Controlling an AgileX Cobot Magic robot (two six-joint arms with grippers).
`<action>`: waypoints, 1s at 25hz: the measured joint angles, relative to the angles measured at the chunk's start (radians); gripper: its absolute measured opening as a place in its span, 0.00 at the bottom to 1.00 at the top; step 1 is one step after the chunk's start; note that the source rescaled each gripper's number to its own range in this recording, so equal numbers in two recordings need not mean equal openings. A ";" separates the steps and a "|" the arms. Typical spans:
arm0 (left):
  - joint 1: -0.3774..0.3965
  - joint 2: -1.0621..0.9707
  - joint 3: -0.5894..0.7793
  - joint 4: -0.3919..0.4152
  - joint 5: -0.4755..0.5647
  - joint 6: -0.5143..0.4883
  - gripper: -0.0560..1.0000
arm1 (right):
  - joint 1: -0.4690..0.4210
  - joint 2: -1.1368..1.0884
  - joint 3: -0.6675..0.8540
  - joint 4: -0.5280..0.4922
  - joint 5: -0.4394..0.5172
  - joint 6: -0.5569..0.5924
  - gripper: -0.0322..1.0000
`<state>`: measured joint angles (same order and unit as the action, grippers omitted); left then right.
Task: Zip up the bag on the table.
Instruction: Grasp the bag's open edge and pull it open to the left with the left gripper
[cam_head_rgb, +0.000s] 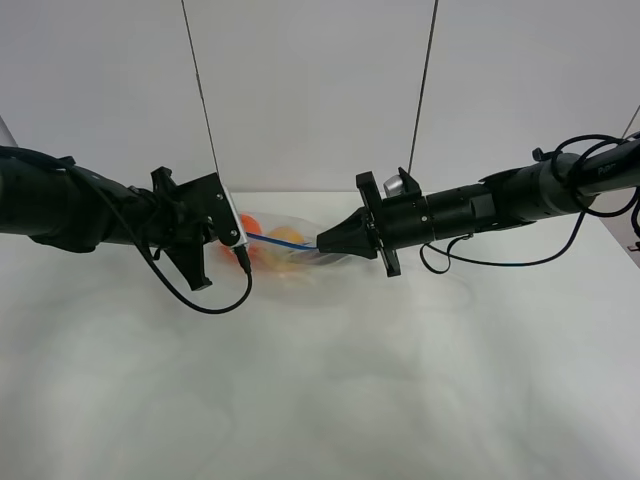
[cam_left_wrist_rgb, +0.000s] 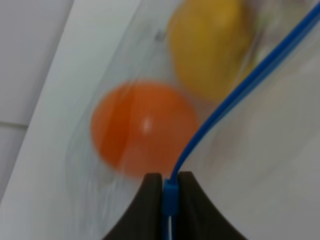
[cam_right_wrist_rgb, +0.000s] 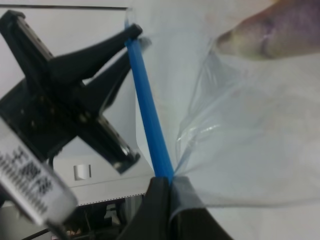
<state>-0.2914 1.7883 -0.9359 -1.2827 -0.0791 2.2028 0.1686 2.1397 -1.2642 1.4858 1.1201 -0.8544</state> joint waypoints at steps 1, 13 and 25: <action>0.015 0.000 0.000 0.000 -0.001 0.011 0.05 | 0.000 0.000 -0.001 0.000 0.000 0.000 0.03; 0.211 0.000 0.000 0.001 0.020 0.051 0.05 | 0.000 0.000 -0.001 0.005 0.001 0.000 0.03; 0.251 0.000 0.000 0.001 0.022 0.062 0.05 | 0.000 0.000 -0.001 -0.010 0.008 0.000 0.03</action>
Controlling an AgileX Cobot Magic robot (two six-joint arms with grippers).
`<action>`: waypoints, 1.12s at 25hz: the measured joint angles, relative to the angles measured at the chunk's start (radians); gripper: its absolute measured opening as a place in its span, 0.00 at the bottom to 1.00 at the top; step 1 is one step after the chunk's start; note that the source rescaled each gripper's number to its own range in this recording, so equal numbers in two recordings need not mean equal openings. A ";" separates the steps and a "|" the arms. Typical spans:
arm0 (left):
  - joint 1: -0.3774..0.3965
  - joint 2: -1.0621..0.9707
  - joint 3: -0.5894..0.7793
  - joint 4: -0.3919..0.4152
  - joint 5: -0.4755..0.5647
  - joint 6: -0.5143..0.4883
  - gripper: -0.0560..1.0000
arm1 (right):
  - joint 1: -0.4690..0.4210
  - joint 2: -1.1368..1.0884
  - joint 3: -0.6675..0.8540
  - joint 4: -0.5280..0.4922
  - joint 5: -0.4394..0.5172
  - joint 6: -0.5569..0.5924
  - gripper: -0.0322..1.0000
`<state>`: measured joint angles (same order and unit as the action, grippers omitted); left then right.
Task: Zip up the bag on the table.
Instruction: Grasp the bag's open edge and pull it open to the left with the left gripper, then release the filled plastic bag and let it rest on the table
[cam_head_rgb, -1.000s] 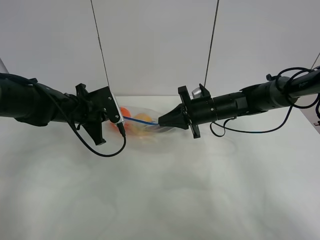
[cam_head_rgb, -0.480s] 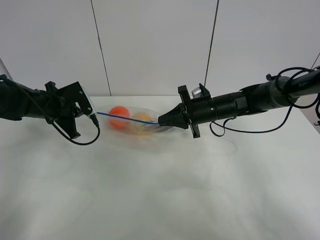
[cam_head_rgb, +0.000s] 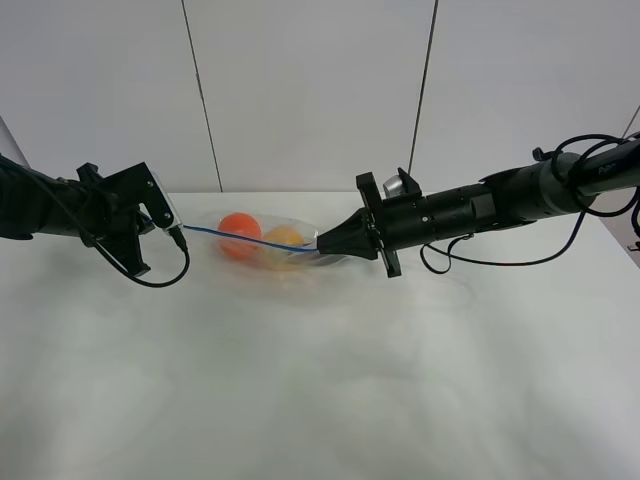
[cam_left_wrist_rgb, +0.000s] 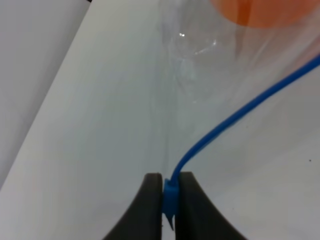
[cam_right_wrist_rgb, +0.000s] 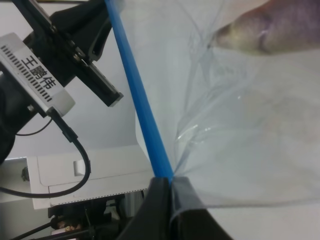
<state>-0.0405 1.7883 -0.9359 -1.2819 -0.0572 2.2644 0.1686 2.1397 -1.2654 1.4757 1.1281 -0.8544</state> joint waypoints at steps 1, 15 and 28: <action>0.000 0.000 0.000 0.000 -0.004 0.001 0.05 | 0.000 0.000 0.000 0.000 0.000 0.001 0.03; 0.000 0.000 0.000 0.000 -0.001 -0.012 0.11 | 0.000 0.000 0.000 -0.003 0.007 0.004 0.03; 0.063 0.000 0.000 -0.001 -0.116 -0.092 0.99 | 0.000 0.000 0.000 -0.010 0.010 0.004 0.03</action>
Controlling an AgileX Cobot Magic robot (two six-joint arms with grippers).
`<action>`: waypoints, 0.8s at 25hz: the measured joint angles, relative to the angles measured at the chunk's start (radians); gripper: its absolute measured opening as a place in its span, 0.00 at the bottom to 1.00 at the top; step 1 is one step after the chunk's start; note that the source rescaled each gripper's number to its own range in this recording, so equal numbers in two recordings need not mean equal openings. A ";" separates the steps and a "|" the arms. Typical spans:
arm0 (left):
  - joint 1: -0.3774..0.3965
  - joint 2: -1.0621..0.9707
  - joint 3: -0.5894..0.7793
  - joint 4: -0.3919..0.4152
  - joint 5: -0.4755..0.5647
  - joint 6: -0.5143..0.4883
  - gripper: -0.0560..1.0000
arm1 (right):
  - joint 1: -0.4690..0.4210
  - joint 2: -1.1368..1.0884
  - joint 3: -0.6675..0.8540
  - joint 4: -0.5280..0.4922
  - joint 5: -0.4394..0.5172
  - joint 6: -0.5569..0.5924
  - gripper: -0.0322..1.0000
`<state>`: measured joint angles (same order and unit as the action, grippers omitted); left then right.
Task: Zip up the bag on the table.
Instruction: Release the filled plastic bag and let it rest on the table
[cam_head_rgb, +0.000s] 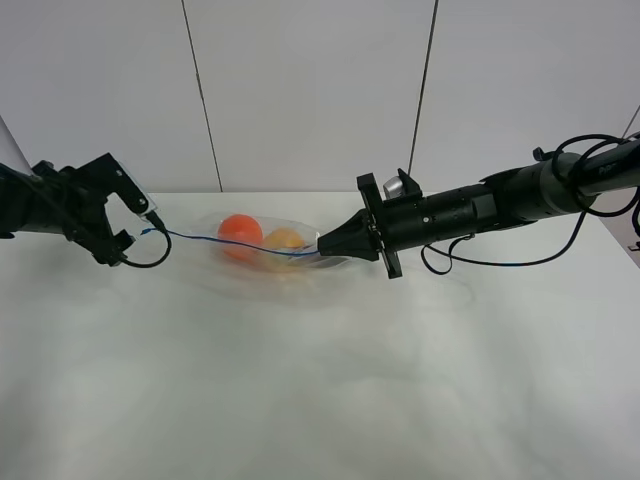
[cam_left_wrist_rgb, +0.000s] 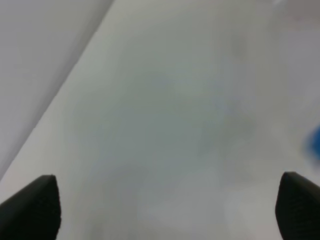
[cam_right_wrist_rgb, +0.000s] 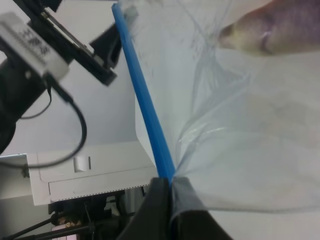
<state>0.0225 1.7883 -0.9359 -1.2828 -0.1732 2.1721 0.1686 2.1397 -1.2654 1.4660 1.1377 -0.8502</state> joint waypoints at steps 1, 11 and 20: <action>0.007 0.000 0.000 0.000 -0.021 -0.036 0.99 | 0.000 0.000 0.000 0.000 0.001 0.000 0.03; 0.074 0.000 -0.004 -0.004 -0.128 -0.476 1.00 | 0.000 0.000 0.000 -0.001 0.001 0.000 0.03; 0.105 -0.058 -0.118 -0.070 0.236 -0.669 1.00 | 0.000 0.000 0.000 0.002 0.005 0.004 0.03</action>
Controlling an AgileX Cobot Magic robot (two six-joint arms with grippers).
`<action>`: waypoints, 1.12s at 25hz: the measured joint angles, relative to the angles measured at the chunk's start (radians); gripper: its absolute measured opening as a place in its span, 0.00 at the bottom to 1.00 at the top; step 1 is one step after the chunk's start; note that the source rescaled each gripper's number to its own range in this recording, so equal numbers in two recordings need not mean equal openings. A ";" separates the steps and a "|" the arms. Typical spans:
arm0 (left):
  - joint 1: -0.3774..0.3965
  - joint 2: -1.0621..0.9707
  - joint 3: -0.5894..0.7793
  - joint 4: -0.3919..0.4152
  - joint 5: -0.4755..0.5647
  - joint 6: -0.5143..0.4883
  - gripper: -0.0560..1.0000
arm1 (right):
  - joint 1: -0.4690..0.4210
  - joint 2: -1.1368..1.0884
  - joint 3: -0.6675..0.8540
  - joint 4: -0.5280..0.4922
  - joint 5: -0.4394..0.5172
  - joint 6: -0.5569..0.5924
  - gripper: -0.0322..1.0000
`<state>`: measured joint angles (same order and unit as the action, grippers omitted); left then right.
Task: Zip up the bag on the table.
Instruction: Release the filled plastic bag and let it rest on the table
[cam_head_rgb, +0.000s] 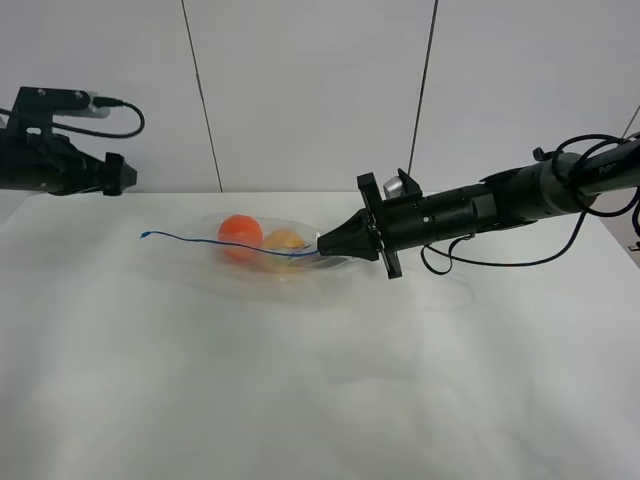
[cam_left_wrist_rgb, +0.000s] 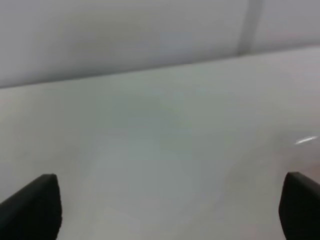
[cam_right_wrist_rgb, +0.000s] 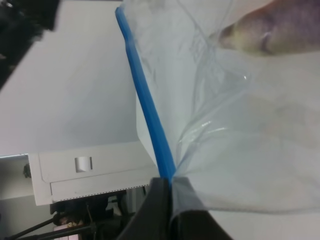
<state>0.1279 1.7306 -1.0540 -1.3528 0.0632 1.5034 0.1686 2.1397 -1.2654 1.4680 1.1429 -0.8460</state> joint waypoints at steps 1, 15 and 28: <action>0.017 -0.001 -0.015 -0.020 0.063 -0.010 1.00 | 0.000 0.000 0.000 0.000 0.001 0.000 0.03; 0.215 -0.002 -0.257 0.674 0.831 -0.920 1.00 | 0.000 0.000 0.000 0.014 0.003 0.004 0.03; 0.007 -0.002 -0.366 1.171 1.084 -1.304 1.00 | 0.000 0.000 0.000 0.016 0.003 0.006 0.03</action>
<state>0.1350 1.7286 -1.4196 -0.1821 1.1475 0.1994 0.1686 2.1397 -1.2654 1.4836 1.1463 -0.8395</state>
